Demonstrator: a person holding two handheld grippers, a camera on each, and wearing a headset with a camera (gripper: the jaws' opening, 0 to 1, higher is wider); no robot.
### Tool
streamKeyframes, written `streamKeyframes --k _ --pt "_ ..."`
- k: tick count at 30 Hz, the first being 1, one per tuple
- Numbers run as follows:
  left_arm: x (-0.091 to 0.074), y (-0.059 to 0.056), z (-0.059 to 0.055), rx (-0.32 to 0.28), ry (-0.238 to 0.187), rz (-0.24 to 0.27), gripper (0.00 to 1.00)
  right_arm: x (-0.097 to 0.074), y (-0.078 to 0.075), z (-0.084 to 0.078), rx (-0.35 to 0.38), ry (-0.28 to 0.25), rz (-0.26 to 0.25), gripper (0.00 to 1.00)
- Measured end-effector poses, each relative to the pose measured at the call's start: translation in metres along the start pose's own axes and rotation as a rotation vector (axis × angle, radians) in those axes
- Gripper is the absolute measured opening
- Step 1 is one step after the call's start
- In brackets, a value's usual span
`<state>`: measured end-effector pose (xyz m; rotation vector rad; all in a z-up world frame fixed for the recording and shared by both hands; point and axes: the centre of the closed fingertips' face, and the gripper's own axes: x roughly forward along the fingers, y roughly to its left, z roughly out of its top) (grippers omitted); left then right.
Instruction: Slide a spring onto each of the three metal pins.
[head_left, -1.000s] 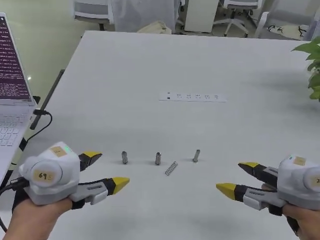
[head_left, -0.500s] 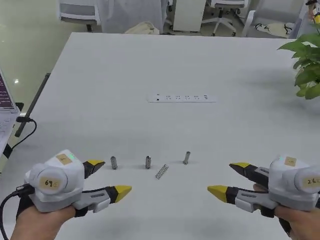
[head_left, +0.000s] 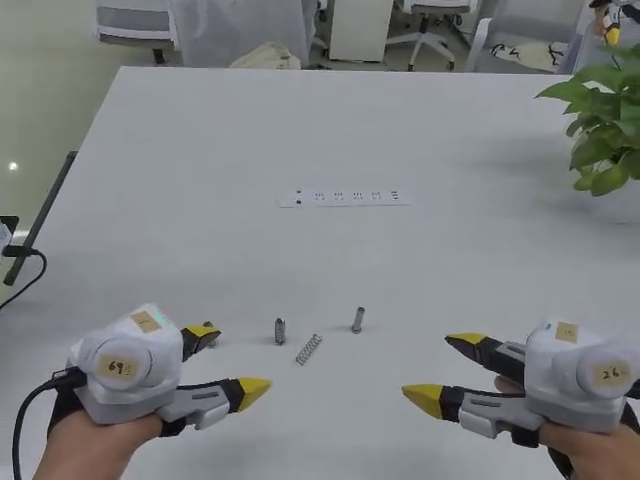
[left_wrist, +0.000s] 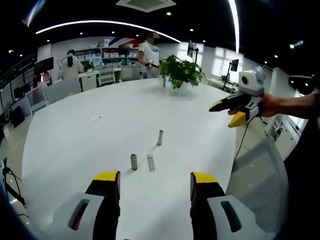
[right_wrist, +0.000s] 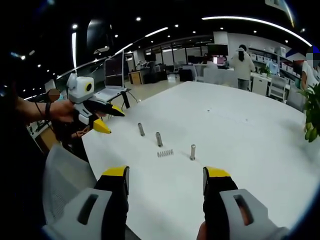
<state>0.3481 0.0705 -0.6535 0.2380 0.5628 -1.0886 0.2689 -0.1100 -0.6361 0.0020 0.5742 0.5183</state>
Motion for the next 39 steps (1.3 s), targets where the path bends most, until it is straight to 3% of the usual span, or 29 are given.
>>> streamKeyframes --k 16,26,39 --pt "0.058 -0.017 -0.005 0.010 0.051 -0.080 0.46 -0.011 -0.002 -0.001 -0.001 0.008 0.001 0.59" --pt "0.089 -0.015 -0.012 -0.005 0.076 -0.081 0.40 -0.019 -0.005 -0.006 0.022 0.009 -0.017 0.58" --pt "0.126 -0.011 -0.036 -0.042 0.138 -0.073 0.31 -0.024 -0.006 -0.011 0.042 0.012 -0.017 0.57"
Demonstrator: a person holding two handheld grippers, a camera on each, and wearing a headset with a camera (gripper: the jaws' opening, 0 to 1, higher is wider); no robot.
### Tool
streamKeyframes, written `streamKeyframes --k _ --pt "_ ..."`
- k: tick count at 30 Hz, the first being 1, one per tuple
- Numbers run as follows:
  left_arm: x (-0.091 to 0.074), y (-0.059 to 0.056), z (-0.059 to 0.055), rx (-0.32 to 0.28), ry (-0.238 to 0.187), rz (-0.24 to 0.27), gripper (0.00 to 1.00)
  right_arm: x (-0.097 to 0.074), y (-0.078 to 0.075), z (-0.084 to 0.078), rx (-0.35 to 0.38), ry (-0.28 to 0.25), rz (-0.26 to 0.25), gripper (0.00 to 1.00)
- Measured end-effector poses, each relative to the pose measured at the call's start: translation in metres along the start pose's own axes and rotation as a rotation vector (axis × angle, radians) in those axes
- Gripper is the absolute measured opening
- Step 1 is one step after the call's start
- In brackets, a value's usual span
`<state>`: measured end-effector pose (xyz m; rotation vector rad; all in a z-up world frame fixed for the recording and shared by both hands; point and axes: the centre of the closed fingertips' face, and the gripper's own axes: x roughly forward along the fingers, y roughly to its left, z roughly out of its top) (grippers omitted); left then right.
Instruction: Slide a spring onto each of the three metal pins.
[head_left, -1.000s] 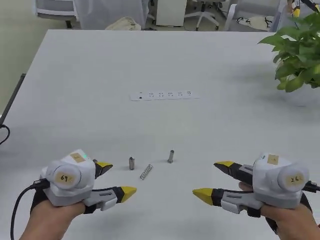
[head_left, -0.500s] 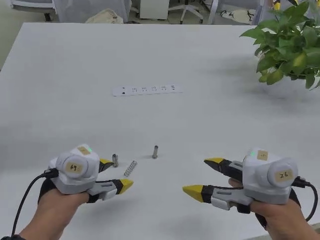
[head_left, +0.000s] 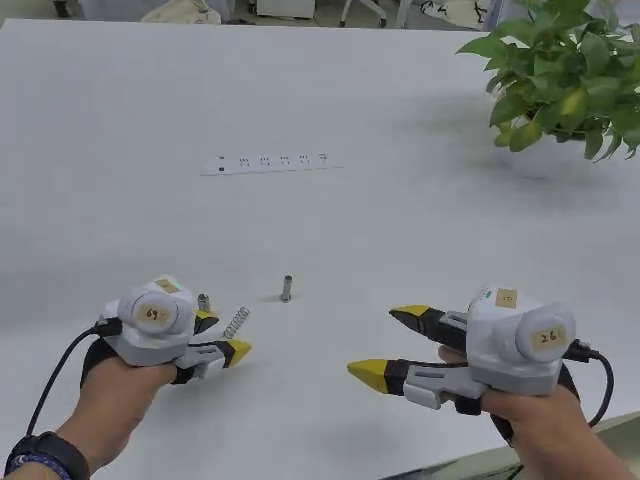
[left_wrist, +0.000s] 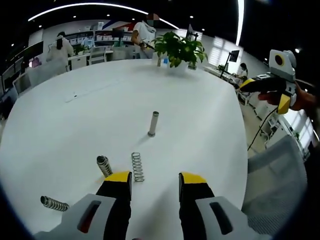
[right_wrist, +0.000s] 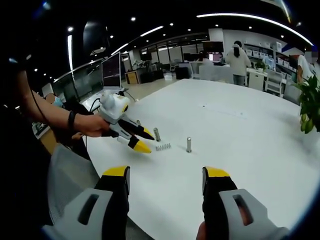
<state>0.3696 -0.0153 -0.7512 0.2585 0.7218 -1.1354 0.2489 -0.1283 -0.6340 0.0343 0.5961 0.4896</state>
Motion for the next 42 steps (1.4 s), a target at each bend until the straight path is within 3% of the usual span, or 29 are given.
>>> streamKeyframes --k 16,22,24,27,42 --pt "0.028 0.017 -0.014 -0.086 0.026 0.048 0.22 0.002 -0.004 -0.006 0.011 0.014 0.011 0.56" --pt "0.032 0.018 -0.016 -0.096 0.036 0.066 0.16 0.004 -0.006 -0.007 0.014 0.017 0.012 0.56" --pt "0.034 0.019 -0.017 -0.086 0.040 0.073 0.09 0.004 -0.006 -0.007 0.016 0.017 0.012 0.56" --pt "0.032 0.020 -0.016 -0.082 0.040 0.088 0.03 0.005 -0.005 -0.007 0.013 0.022 0.015 0.56" --pt "0.020 0.017 -0.014 -0.075 0.051 0.088 0.03 0.006 -0.005 -0.005 0.015 0.013 0.015 0.55"
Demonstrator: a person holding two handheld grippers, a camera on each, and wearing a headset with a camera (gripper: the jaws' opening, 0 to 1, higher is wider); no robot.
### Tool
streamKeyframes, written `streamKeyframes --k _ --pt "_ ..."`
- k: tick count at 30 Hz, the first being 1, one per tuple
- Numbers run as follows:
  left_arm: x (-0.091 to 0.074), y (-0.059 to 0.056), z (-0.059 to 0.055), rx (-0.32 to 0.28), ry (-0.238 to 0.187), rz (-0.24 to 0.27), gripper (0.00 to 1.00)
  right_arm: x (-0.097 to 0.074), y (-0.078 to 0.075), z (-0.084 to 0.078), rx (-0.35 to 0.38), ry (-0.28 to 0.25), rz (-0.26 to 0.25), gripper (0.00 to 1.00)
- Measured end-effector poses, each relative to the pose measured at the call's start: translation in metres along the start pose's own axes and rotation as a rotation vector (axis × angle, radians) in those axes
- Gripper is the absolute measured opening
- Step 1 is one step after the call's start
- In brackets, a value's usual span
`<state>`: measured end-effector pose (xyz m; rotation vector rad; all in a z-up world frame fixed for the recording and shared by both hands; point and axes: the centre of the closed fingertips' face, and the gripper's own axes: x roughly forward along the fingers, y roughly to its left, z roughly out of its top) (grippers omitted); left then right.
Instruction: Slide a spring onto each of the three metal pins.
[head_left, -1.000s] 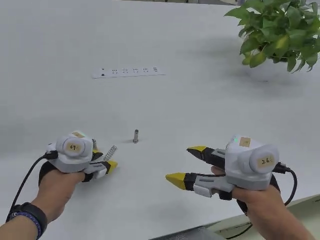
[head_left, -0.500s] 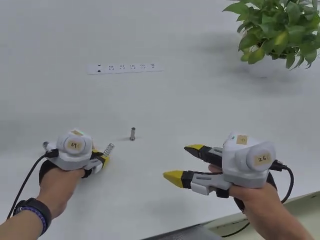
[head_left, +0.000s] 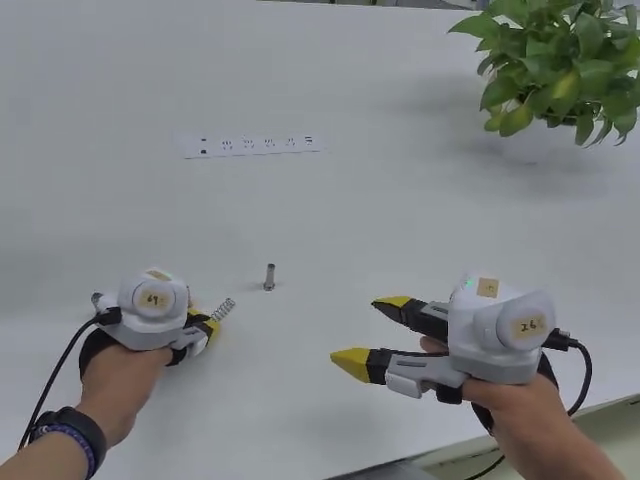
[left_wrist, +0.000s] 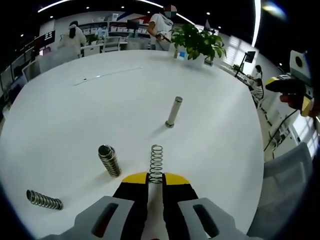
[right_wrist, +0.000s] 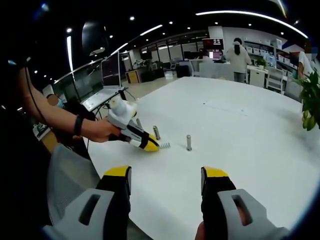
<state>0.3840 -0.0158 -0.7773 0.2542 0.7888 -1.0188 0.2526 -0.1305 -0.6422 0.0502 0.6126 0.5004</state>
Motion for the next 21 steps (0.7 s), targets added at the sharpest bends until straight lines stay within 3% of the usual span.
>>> streamKeyframes --k 9,21 --pt "-0.013 -0.002 0.005 0.019 -0.029 -0.015 0.03 0.001 0.003 -0.004 -0.019 0.014 0.009 0.55" --pt "-0.049 -0.011 0.017 0.071 -0.084 -0.028 0.03 0.004 0.009 -0.002 -0.032 0.008 0.030 0.54"
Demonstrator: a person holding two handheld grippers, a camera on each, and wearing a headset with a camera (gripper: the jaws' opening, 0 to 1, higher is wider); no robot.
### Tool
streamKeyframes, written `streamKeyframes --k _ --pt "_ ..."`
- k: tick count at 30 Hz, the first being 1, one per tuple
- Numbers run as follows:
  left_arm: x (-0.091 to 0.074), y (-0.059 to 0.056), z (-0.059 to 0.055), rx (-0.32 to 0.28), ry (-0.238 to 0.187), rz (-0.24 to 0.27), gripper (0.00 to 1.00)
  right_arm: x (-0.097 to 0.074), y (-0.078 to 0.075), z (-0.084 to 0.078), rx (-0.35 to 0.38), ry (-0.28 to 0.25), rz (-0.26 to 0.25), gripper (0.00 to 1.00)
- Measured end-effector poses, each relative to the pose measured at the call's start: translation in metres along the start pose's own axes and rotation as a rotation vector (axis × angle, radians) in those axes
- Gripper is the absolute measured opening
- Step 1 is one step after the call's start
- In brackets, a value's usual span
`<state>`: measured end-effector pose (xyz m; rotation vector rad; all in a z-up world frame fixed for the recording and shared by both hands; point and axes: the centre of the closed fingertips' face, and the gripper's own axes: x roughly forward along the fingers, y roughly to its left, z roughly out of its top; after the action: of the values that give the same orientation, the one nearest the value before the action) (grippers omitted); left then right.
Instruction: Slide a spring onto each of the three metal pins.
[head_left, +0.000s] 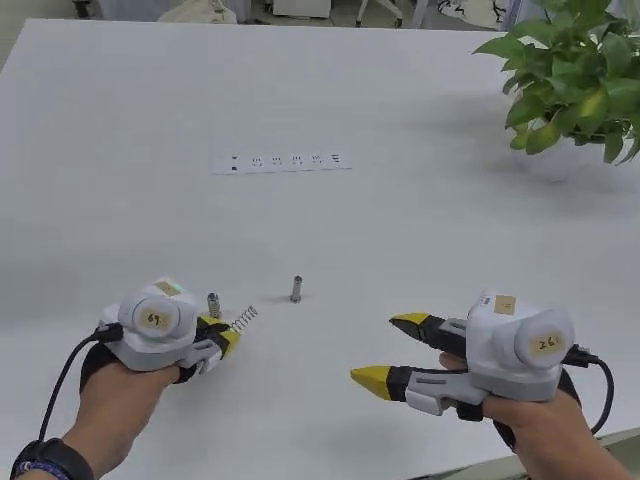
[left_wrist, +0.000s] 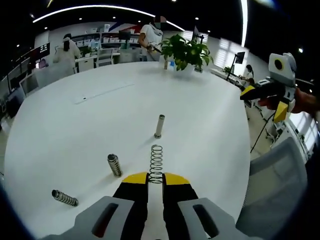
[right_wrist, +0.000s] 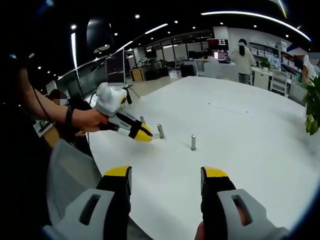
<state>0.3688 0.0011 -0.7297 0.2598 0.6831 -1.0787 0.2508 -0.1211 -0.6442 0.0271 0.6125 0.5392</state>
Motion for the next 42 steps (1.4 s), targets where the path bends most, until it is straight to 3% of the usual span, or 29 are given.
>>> streamKeyframes --k 17,31,42 --pt "-0.054 -0.018 0.023 0.073 -0.080 0.009 0.03 0.022 0.023 0.008 -0.034 -0.003 0.088 0.53" --pt "-0.092 -0.040 0.019 0.115 -0.105 0.011 0.03 0.048 0.052 0.024 -0.064 -0.013 0.203 0.49" --pt "-0.102 -0.054 0.017 0.135 -0.115 0.002 0.03 0.062 0.067 0.032 -0.078 -0.021 0.268 0.48"
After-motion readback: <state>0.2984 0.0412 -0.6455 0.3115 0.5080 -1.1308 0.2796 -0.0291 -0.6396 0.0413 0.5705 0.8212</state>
